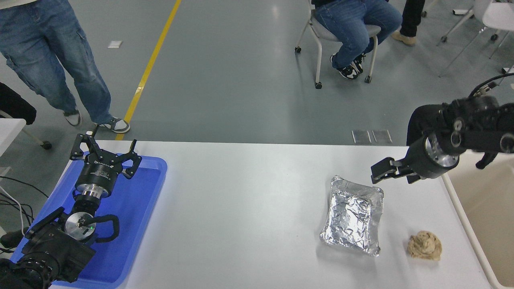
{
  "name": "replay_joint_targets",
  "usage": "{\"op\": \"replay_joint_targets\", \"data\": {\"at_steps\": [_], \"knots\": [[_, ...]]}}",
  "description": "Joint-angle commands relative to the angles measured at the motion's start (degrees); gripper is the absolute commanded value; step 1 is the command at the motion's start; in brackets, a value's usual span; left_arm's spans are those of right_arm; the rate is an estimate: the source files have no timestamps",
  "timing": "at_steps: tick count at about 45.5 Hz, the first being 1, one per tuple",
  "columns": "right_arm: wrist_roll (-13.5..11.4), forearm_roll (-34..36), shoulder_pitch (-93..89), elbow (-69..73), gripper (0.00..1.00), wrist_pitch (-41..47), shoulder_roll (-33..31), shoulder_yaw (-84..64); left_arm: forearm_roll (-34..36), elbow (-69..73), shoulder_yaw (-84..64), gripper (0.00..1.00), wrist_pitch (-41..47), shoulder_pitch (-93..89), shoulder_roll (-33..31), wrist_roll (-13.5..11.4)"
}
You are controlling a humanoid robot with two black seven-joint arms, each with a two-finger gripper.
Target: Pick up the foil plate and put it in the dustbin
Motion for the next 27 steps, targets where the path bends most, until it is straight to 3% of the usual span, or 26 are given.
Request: {"op": "replay_joint_targets", "data": {"at_steps": [1, 23, 27], "knots": [[0.0, -1.4, -9.2, -5.3, 1.00, -2.5, 2.9, 3.6, 0.0, 0.1, 0.0, 1.00, 0.0, 0.0, 0.0, 0.0], [-0.3, -2.3, -18.6, -12.0, 1.00, -8.0, 5.9, 4.2, 0.0, -0.1, 0.0, 1.00, 0.0, 0.0, 0.0, 0.0], [-1.2, -2.3, -20.3, -13.4, 1.00, -9.7, 6.0, 4.2, 0.0, -0.1, 0.0, 1.00, 0.0, 0.0, 0.0, 0.0]]}}
